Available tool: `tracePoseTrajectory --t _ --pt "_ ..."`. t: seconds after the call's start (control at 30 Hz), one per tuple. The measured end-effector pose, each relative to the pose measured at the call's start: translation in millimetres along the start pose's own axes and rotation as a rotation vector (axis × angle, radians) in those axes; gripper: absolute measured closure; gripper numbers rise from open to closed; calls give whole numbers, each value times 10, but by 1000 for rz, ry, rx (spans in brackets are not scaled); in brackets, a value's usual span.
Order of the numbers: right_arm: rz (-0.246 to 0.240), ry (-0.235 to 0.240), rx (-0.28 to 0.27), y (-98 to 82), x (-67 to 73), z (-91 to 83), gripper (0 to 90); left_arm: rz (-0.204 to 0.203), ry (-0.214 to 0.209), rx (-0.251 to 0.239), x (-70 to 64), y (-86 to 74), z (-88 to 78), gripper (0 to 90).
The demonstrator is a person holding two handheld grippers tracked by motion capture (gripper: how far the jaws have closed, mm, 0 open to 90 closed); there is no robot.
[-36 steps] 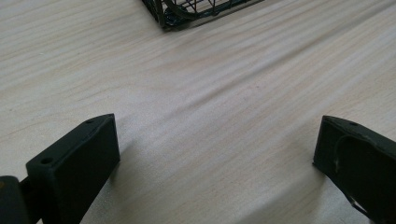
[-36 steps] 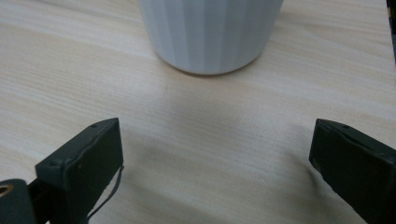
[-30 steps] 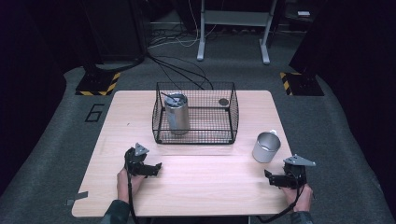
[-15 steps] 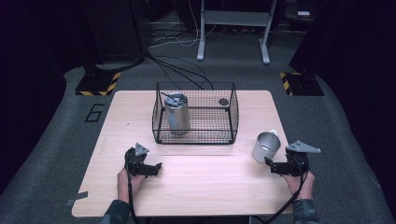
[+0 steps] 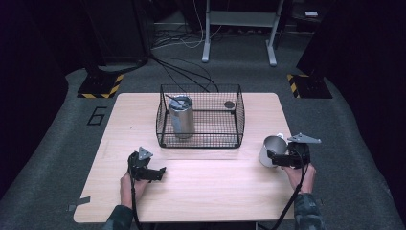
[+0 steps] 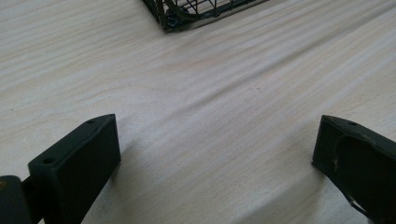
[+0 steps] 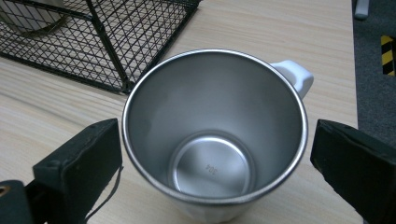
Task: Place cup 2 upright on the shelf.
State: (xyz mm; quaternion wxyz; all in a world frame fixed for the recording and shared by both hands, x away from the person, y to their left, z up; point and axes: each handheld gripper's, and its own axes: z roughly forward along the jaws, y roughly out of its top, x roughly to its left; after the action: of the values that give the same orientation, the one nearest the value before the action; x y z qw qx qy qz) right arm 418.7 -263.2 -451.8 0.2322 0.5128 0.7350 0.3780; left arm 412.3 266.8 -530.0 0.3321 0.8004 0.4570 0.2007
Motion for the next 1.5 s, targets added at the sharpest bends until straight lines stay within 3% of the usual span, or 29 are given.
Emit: tracePoseTrajectory --t 0.07,0.9,1.1,1.5 --pt "5 -5 6 14 12 33 15 13 1 1 8 2 -2 5" --pt "-8 -54 30 67 83 197 47 1 -1 0 0 0 0 6" --pt "6 -54 13 48 89 194 53 6 -1 0 4 1 0 6" --pt "-23 -49 4 64 118 160 56 1 0 0 0 0 0 6"
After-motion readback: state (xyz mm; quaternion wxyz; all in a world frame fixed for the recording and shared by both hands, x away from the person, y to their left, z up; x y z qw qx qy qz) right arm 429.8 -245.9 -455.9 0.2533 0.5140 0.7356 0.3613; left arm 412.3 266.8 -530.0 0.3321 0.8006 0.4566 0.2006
